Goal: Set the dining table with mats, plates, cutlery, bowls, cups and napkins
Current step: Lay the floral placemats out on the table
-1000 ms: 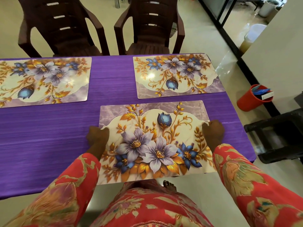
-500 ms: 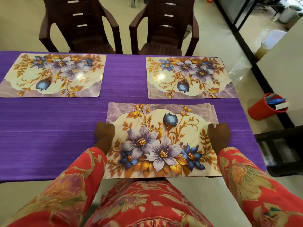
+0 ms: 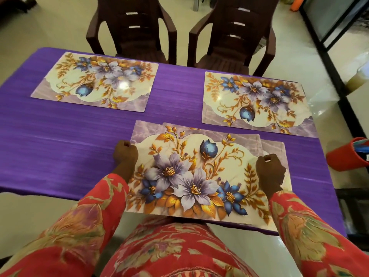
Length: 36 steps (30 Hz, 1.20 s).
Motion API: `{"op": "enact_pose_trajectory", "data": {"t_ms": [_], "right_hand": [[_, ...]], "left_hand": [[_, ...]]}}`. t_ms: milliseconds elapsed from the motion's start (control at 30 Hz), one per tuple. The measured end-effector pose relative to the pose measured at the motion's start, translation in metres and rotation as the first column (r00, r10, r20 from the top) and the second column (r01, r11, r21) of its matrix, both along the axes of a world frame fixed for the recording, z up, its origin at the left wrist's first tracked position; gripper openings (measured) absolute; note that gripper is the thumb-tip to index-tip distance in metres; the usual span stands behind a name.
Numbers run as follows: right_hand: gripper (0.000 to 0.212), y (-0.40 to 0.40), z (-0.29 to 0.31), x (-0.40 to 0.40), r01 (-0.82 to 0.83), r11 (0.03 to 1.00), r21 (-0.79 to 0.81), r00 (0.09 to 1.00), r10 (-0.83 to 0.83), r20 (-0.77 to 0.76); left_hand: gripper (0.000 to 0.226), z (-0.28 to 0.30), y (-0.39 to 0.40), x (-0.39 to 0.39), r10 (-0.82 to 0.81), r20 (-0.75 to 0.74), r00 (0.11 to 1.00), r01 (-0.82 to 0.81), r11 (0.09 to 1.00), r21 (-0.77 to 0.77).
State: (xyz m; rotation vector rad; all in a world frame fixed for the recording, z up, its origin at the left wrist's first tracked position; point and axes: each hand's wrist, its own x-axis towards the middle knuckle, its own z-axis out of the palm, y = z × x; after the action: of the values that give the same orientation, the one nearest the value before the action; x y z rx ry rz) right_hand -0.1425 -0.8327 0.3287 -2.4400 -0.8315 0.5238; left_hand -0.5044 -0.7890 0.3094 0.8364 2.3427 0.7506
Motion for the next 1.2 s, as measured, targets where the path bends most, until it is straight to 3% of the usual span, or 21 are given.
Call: {"op": "enact_pose_trajectory", "data": {"t_ms": [333, 467, 800, 1200], "right_hand": [[0.035, 0.028, 0.008, -0.092, -0.021, 0.999, -0.038, 1.000, 0.021, 0.018], [0.033, 0.035, 0.006, -0.145, -0.056, 0.998, 0.001, 0.998, 0.056, 0.025], [0.038, 0.053, 0.008, -0.292, -0.117, 0.988, -0.097, 0.993, 0.119, 0.014], [0.024, 0.069, 0.000, -0.401, -0.325, 0.943, -0.064, 0.945, 0.326, -0.009]], "left_hand": [[0.028, 0.000, 0.010, -0.088, 0.081, -0.016, 0.997, -0.080, 0.996, 0.050], [0.029, 0.002, 0.019, -0.145, 0.052, -0.046, 0.998, -0.050, 0.998, 0.039], [0.028, -0.008, 0.029, -0.302, 0.065, -0.065, 0.996, -0.062, 0.997, 0.044], [0.029, -0.021, 0.038, -0.438, 0.041, -0.172, 0.984, -0.040, 0.999, 0.013]]}}
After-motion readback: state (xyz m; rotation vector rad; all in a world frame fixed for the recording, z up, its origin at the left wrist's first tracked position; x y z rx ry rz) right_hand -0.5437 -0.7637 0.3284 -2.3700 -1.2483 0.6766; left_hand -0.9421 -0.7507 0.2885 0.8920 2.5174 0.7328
